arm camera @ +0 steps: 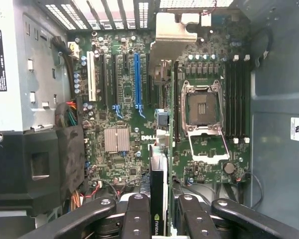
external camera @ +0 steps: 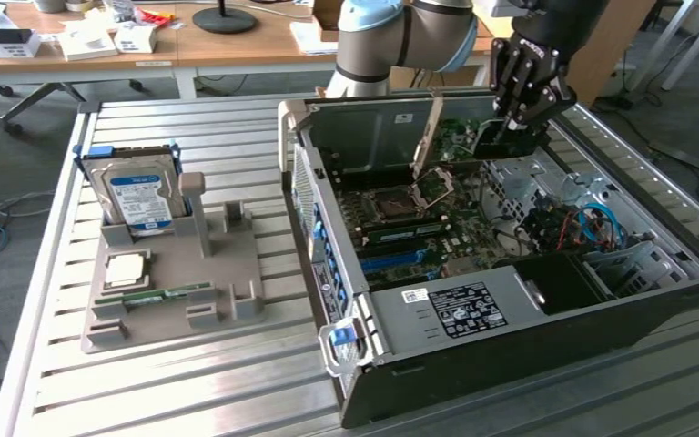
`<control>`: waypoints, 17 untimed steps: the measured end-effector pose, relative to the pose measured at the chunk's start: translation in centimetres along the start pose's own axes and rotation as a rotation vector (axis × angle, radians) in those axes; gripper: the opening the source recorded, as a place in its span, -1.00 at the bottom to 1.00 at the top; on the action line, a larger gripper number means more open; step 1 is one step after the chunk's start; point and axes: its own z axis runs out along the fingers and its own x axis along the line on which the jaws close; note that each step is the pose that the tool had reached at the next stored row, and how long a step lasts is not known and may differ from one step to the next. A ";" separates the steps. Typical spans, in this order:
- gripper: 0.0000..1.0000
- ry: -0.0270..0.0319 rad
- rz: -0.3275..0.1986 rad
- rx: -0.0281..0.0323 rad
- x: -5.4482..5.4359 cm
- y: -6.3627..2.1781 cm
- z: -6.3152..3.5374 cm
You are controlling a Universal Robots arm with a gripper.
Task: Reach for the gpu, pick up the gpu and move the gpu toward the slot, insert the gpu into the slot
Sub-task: 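Insert the gpu into the slot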
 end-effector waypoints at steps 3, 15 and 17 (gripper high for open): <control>-0.47 0.0001 -0.002 -0.0001 0.0 0.01 0.00; -0.47 -0.0002 -0.012 -0.0003 0.0 0.04 0.08; -0.47 0.0000 -0.012 -0.0003 0.0 0.06 0.29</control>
